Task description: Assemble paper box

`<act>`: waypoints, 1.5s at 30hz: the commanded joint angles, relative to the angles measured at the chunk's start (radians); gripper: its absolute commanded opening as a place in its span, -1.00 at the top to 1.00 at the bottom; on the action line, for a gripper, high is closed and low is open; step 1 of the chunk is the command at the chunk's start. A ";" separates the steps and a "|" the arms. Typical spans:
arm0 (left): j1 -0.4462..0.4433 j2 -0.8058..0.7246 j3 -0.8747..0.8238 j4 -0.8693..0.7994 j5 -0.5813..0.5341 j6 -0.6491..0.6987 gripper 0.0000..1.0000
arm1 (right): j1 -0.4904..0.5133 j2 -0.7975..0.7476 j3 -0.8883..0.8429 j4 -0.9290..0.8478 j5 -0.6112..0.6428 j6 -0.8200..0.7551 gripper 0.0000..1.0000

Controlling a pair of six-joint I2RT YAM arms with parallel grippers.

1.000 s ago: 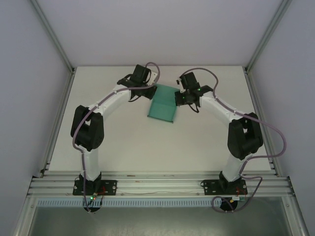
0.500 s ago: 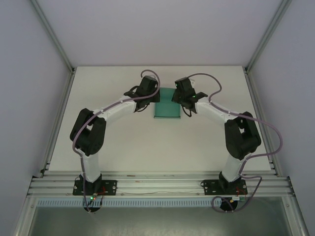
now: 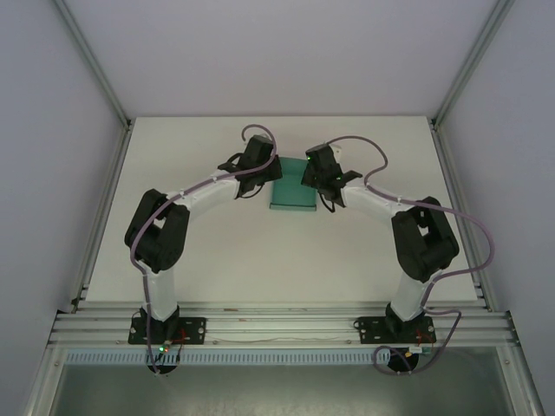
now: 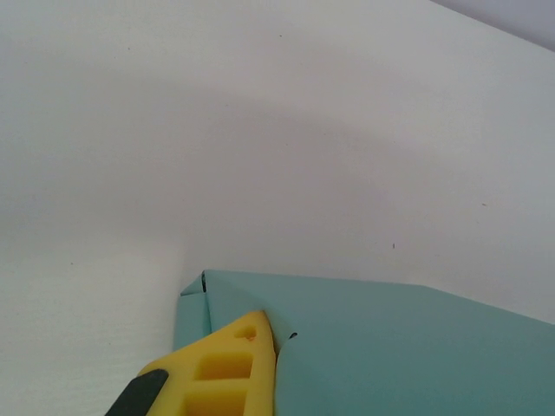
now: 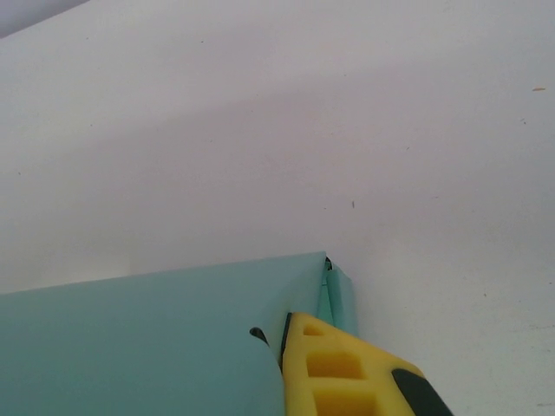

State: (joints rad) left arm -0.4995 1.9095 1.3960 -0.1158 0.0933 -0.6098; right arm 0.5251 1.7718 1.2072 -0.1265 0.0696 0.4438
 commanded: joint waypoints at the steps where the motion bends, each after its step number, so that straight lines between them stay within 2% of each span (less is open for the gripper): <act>1: -0.019 0.016 -0.030 0.112 0.118 -0.081 1.00 | 0.023 0.003 -0.040 0.039 -0.042 0.011 1.00; 5: -0.028 -0.034 -0.176 0.195 0.091 0.019 1.00 | 0.027 -0.041 -0.119 0.079 -0.012 -0.035 1.00; 12: -0.038 -0.118 -0.398 0.359 0.120 0.045 1.00 | 0.043 -0.076 -0.238 0.132 0.020 -0.106 1.00; 13: -0.038 -0.138 -0.417 0.365 0.119 0.048 0.93 | 0.047 -0.083 -0.256 0.140 0.035 -0.114 1.00; 14: -0.039 -0.154 -0.430 0.366 0.116 0.049 0.76 | 0.053 -0.092 -0.273 0.151 0.051 -0.127 1.00; 15: -0.038 -0.172 -0.438 0.365 0.122 0.053 0.71 | 0.056 -0.099 -0.285 0.158 0.059 -0.141 1.00; 18: -0.040 -0.226 -0.436 0.295 0.097 0.088 0.39 | 0.067 -0.116 -0.320 0.176 0.076 -0.182 1.00; 21: -0.041 -0.287 -0.428 0.208 0.068 0.098 -0.37 | 0.078 -0.126 -0.347 0.196 0.074 -0.226 1.00; 22: -0.040 -0.305 -0.413 0.156 0.063 0.110 -0.56 | 0.084 -0.126 -0.358 0.208 0.077 -0.245 1.00; 26: -0.030 -0.382 -0.392 0.014 0.030 0.122 -0.99 | 0.109 -0.116 -0.383 0.230 0.106 -0.326 1.00; 29: -0.005 -0.450 -0.383 -0.043 0.008 0.082 -1.00 | 0.132 -0.115 -0.403 0.249 0.127 -0.389 1.00; 32: 0.067 -0.443 -0.318 -0.111 0.039 0.020 -1.00 | 0.143 -0.112 -0.419 0.261 0.139 -0.435 1.00; 36: 0.140 -0.330 -0.214 -0.118 0.129 0.000 -1.00 | 0.151 -0.103 -0.450 0.312 0.127 -0.491 1.00; 41: 0.147 -0.153 -0.095 -0.113 0.267 0.021 -1.00 | 0.154 -0.096 -0.459 0.340 0.129 -0.508 1.00; 45: 0.143 -0.085 -0.139 -0.070 0.365 -0.001 -0.83 | 0.153 -0.104 -0.466 0.367 0.110 -0.495 1.00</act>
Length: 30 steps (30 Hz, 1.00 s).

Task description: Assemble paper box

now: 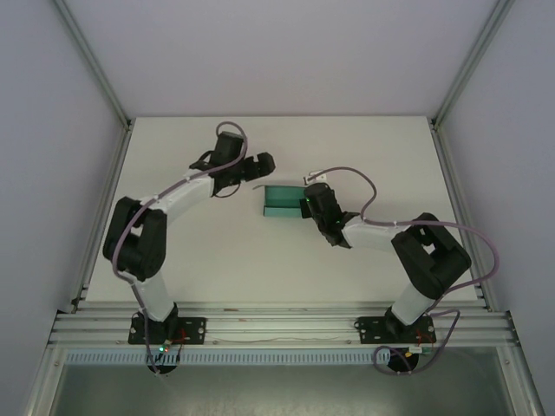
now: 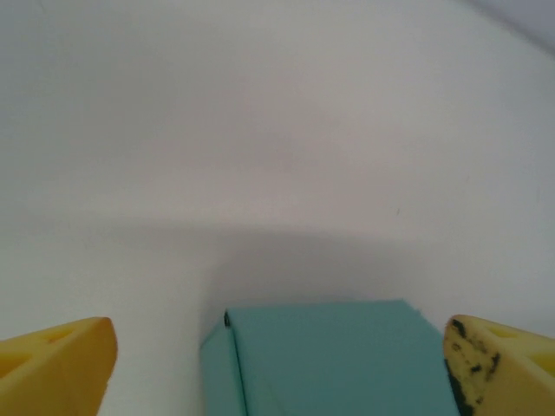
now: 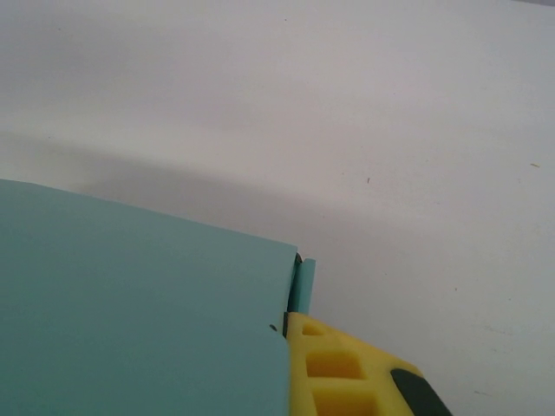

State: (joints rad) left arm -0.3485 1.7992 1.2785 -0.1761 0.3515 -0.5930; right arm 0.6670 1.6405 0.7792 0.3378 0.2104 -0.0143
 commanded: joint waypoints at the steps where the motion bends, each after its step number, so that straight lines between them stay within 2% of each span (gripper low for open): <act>1: -0.009 0.035 -0.040 -0.010 0.107 -0.032 -0.82 | 0.015 0.027 -0.041 -0.094 -0.041 -0.039 1.00; 6: -0.008 0.044 -0.152 0.107 0.134 -0.086 -0.63 | 0.025 0.033 -0.054 -0.084 -0.050 -0.032 0.92; 12: -0.012 0.077 -0.226 0.212 0.176 -0.102 -0.33 | 0.031 -0.025 -0.103 -0.093 -0.070 -0.017 0.59; 17: -0.018 0.129 -0.244 0.252 0.195 -0.097 -0.15 | 0.030 -0.125 -0.153 -0.113 -0.111 -0.051 0.04; 20: -0.028 0.153 -0.238 0.236 0.164 -0.069 -0.14 | 0.030 -0.203 -0.178 -0.149 -0.149 -0.063 -0.19; 23: -0.028 0.176 -0.241 0.265 0.196 -0.072 -0.09 | 0.029 -0.295 -0.193 -0.224 -0.186 -0.069 -0.39; 25: -0.030 0.185 -0.235 0.256 0.174 -0.064 -0.08 | 0.020 -0.359 -0.216 -0.236 -0.229 -0.063 -0.44; 28: -0.030 0.196 -0.218 0.233 0.143 -0.048 -0.03 | -0.011 -0.429 -0.215 -0.252 -0.185 0.042 -0.72; 30: -0.029 0.205 -0.216 0.237 0.151 -0.044 0.11 | -0.064 -0.444 -0.190 -0.273 -0.226 0.137 -0.88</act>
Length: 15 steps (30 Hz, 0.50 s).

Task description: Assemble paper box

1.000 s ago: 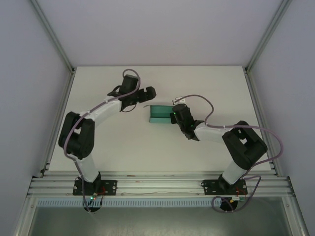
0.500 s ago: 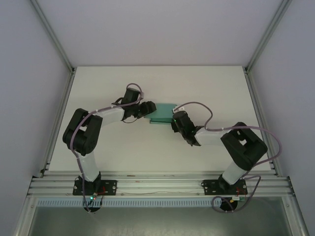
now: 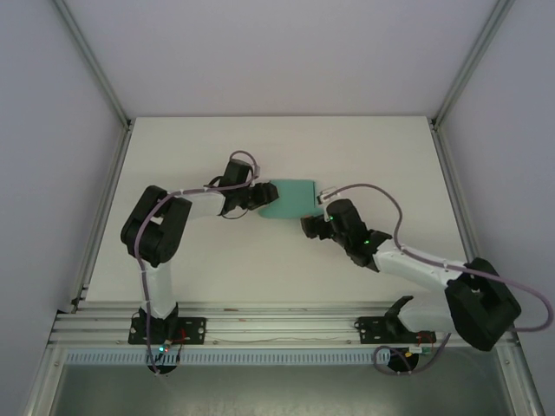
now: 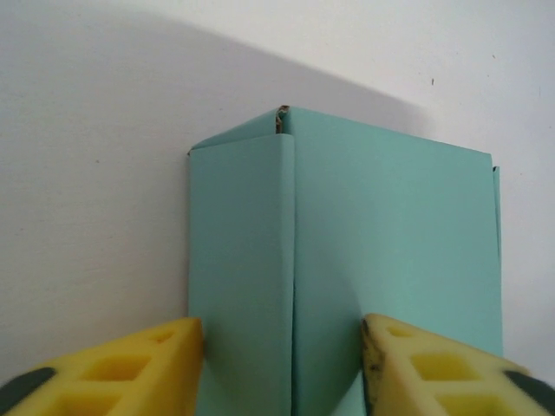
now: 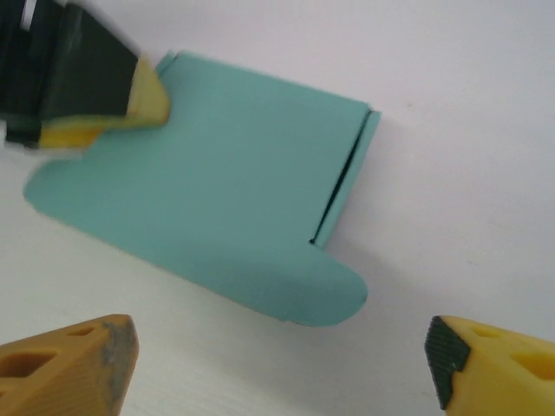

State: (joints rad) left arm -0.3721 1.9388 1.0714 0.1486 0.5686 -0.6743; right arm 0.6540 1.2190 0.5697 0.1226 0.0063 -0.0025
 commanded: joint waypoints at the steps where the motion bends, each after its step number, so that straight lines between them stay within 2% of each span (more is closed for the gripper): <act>1: -0.004 0.069 -0.015 -0.075 -0.057 0.033 0.16 | -0.078 -0.017 0.034 -0.065 -0.049 0.171 -0.95; 5: 0.008 0.083 -0.033 -0.011 -0.003 0.014 0.36 | -0.181 0.080 0.145 -0.153 -0.176 0.331 -1.00; 8: 0.024 0.082 -0.058 0.036 0.030 -0.004 0.45 | -0.226 0.186 0.259 -0.249 -0.283 0.369 -1.00; 9: 0.033 0.080 -0.071 0.053 0.041 -0.013 0.54 | -0.238 0.219 0.286 -0.262 -0.316 0.381 -1.00; 15: 0.072 0.060 -0.159 0.199 0.106 -0.077 0.69 | -0.304 0.356 0.360 -0.223 -0.474 0.443 -1.00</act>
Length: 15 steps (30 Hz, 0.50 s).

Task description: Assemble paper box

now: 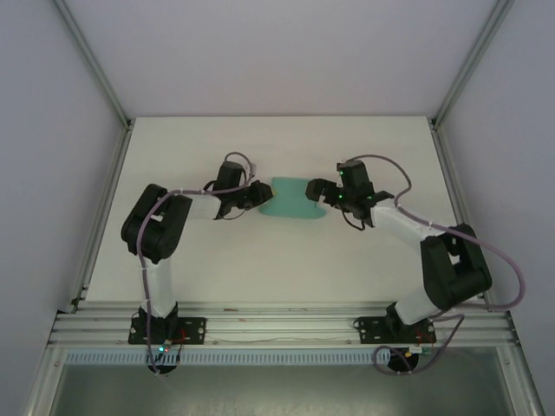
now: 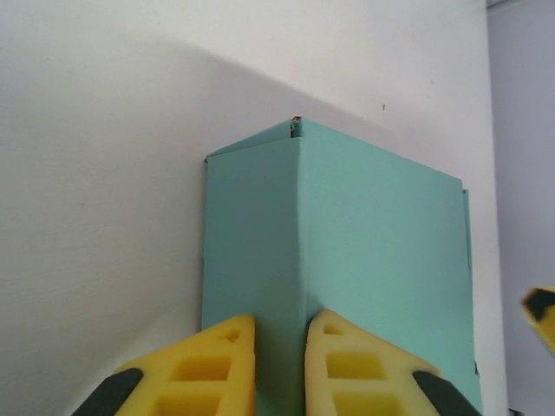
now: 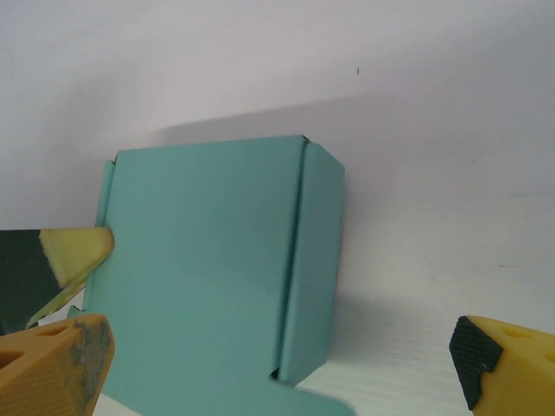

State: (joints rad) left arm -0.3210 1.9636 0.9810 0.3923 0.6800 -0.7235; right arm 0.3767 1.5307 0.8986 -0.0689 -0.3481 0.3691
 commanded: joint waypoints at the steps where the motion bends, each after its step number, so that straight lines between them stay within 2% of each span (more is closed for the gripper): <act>1: 0.025 0.035 -0.075 -0.033 0.003 -0.033 0.74 | -0.036 0.068 0.039 -0.019 -0.158 0.085 -1.00; 2: 0.028 0.035 -0.084 -0.015 0.013 -0.041 0.80 | -0.041 0.089 0.046 -0.006 -0.198 0.094 -1.00; 5: 0.035 0.033 -0.100 0.007 0.018 -0.052 0.80 | -0.049 0.154 0.070 0.013 -0.263 0.115 -0.99; 10: 0.035 0.015 -0.097 -0.025 0.005 -0.007 0.80 | -0.050 0.236 0.077 0.179 -0.403 0.175 -0.97; 12: 0.035 0.017 -0.086 -0.038 0.012 0.004 0.80 | -0.049 0.278 0.095 0.241 -0.461 0.209 -0.79; 14: 0.034 0.020 -0.080 -0.035 0.022 0.009 0.79 | -0.049 0.309 0.103 0.309 -0.513 0.253 -0.43; 15: 0.035 0.021 -0.078 -0.030 0.031 0.014 0.79 | -0.049 0.319 0.105 0.335 -0.527 0.274 -0.37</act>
State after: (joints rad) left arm -0.2871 1.9583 0.9268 0.4915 0.7261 -0.7509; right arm 0.3283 1.8267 0.9745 0.1257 -0.7624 0.5674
